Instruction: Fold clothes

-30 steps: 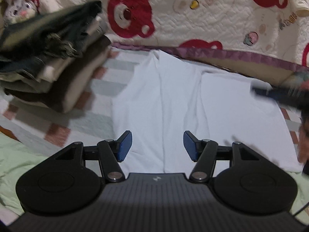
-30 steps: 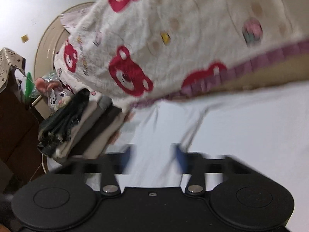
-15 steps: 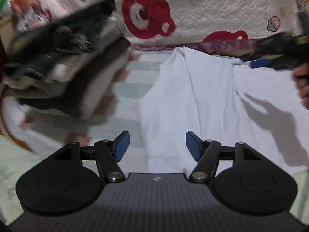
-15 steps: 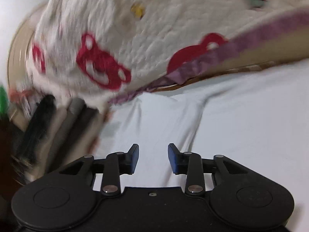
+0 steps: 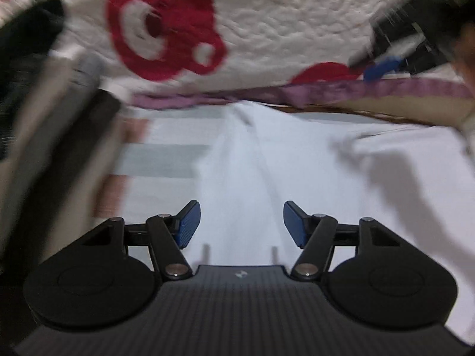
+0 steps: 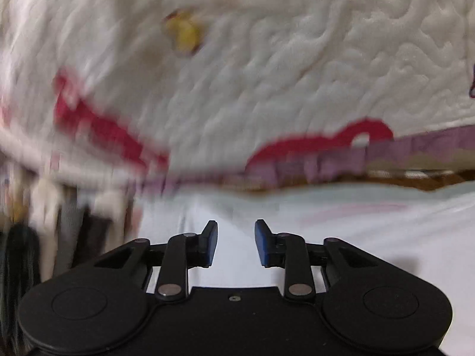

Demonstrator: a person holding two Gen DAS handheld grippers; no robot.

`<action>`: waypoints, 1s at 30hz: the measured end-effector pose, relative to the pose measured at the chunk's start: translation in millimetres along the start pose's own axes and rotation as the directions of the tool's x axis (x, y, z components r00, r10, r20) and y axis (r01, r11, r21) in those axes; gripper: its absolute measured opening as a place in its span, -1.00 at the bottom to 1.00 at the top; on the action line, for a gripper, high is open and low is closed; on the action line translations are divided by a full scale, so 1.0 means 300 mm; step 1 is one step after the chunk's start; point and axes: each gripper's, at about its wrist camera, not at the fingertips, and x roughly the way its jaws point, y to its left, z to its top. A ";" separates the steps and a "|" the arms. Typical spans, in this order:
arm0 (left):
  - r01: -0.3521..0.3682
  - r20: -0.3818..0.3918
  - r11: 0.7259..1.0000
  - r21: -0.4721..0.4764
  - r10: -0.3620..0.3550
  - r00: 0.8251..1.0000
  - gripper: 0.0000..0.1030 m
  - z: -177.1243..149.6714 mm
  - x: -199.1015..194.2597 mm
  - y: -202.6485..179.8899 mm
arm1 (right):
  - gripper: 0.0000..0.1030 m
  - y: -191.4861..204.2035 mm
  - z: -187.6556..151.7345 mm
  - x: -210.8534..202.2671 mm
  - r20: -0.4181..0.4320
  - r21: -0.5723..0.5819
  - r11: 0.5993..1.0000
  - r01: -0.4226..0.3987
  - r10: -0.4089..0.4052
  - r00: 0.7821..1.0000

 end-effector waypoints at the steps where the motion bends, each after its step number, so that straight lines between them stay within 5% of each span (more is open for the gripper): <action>1: 0.044 0.016 0.999 -0.012 -0.043 0.999 0.19 0.017 0.008 -0.003 | -0.38 0.000 0.023 -0.003 -0.018 0.000 1.000 -0.004 0.004 1.000; 4: 0.135 0.074 0.991 -0.010 -0.134 0.988 0.20 0.042 0.065 -0.021 | -0.36 -0.079 -0.049 0.050 0.031 0.097 0.993 -0.064 0.061 0.998; 10: 0.087 0.037 0.990 -0.108 -0.084 0.996 0.21 0.090 0.276 0.011 | -0.30 -0.236 -0.193 0.154 0.144 0.278 0.941 -0.195 0.160 0.977; 14: 0.186 0.060 0.947 -0.263 -0.177 0.982 0.20 0.153 0.376 0.081 | -0.29 -0.341 -0.289 0.224 0.228 0.384 0.878 -0.286 0.210 0.951; 18: 0.265 0.038 0.910 -0.318 -0.267 0.963 0.17 0.217 0.491 0.077 | -0.23 -0.443 -0.383 0.293 0.314 0.472 0.798 -0.375 0.245 0.917; 22: 0.193 -0.026 0.935 -0.299 -0.210 0.977 0.17 0.244 0.581 0.043 | -0.24 -0.417 -0.389 0.329 0.337 0.440 0.822 -0.362 0.222 0.915; 26: 0.109 0.013 0.984 -0.141 -0.108 0.994 0.23 0.246 0.576 -0.002 | -0.21 -0.444 -0.332 0.379 0.353 0.406 0.819 -0.406 0.270 0.896; 30: 0.187 0.041 0.955 -0.231 -0.182 0.982 0.09 0.250 0.602 0.042 | -0.15 -0.441 -0.274 0.395 0.346 0.337 0.846 -0.413 0.297 0.890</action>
